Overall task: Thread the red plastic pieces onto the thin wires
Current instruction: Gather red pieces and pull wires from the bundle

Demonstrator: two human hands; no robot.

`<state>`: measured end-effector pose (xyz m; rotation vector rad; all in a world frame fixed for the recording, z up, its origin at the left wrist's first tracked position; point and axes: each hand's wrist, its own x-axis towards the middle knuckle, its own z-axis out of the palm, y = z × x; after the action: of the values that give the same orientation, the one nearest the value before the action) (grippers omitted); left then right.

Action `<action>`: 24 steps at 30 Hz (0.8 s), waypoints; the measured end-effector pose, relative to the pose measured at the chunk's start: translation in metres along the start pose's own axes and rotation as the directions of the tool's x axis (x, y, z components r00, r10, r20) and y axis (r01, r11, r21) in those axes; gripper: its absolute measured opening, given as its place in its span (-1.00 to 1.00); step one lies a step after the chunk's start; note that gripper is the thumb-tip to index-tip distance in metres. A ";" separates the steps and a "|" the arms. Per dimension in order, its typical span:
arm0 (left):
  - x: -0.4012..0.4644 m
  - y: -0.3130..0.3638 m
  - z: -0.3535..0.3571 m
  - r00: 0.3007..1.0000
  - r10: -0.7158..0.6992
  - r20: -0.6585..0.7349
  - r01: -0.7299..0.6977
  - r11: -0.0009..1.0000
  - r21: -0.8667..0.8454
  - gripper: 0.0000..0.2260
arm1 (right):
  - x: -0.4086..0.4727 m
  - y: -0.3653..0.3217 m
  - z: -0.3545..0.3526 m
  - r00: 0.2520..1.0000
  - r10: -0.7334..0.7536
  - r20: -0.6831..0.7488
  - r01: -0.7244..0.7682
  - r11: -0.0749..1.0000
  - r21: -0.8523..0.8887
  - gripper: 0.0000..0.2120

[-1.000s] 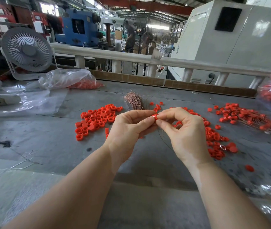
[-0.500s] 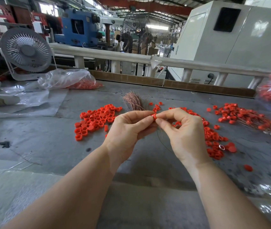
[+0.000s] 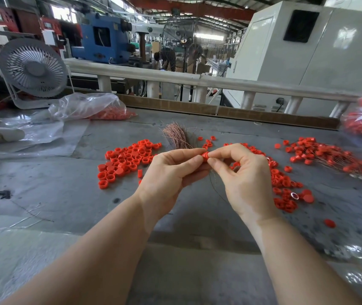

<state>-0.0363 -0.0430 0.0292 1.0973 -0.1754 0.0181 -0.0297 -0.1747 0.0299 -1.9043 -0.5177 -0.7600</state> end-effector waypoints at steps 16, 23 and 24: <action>0.000 -0.002 0.000 0.995 0.099 -0.031 -0.090 0.974 0.210 -0.85 | -0.001 0.000 0.000 1.000 0.021 0.001 -0.021 1.000 0.016 -0.82; -0.002 -0.004 0.000 0.986 0.166 -0.021 -0.156 0.956 0.250 -0.85 | -0.001 0.000 0.000 1.000 0.018 0.011 -0.018 1.000 0.003 -0.84; -0.002 -0.004 0.001 0.986 0.163 -0.024 -0.153 0.958 0.242 -0.85 | -0.001 0.000 0.000 1.000 0.019 0.015 -0.019 1.000 0.000 -0.84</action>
<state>-0.0378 -0.0453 0.0257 1.3206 -0.2257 0.2116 -0.0303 -0.1749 0.0292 -1.9140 -0.5082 -0.7337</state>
